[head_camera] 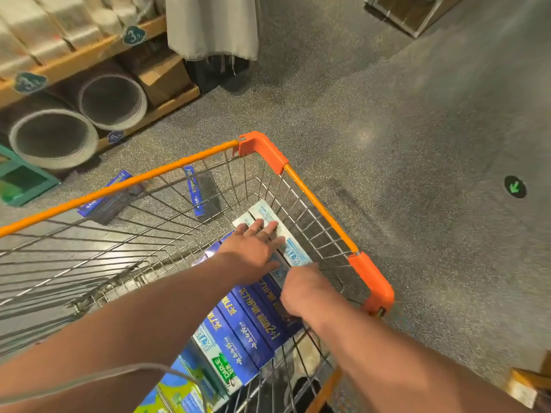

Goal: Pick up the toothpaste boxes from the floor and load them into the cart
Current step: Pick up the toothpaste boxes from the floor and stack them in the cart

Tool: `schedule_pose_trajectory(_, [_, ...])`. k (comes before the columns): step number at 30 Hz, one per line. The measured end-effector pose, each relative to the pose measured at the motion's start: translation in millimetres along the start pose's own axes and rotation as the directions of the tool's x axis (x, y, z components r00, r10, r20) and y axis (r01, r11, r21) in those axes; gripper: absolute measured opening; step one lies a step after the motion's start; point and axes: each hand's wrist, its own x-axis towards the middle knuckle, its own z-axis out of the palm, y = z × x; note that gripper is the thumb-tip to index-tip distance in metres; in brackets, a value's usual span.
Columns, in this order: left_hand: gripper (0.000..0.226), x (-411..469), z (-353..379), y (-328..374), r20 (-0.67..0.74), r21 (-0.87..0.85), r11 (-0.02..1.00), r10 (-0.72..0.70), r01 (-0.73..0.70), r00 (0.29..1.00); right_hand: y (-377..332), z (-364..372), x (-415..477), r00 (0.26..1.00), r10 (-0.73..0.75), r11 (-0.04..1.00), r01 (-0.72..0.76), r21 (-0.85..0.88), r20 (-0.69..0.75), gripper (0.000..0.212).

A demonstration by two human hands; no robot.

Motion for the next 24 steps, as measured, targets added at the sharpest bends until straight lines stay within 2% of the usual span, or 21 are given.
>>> schedule_pose_trajectory(3, [0.062, -17.7, -14.4, 2.8, -0.095, -0.059, 0.998, -0.027, 0.021, 0.995, 8.2, -15.4, -31.2, 0.98, -0.06, 0.987, 0.087, 0.138, -0.188, 0.041])
schedule_pose_trajectory(7, [0.056, -59.7, -56.7, 15.3, -0.09, -0.007, 0.996, -0.085, 0.084, 0.992, 18.6, -34.2, -84.4, 0.949, -0.161, 0.972, 0.199, 0.121, -0.273, 0.041])
schedule_pose_trajectory(11, [0.047, -113.0, -102.7, 30.5, -0.09, -0.046, 0.985, -0.172, 0.169, 0.981, 31.3, -51.4, -141.9, 0.932, -0.191, 0.962, 0.24, 0.131, -0.308, 0.037])
schedule_pose_trajectory(17, [0.043, -193.0, -135.2, 61.5, -0.12, -0.115, 0.97, -0.228, 0.215, 0.966, 55.4, -49.9, -220.2, 0.893, -0.229, 0.943, 0.302, 0.137, -0.388, 0.032])
schedule_pose_trajectory(24, [0.045, -266.3, -172.3, 114.3, -0.149, -0.181, 0.932, -0.343, 0.315, 0.928, 90.1, -68.4, -279.3, 0.822, -0.393, 0.881, 0.465, 0.088, -0.412, 0.031])
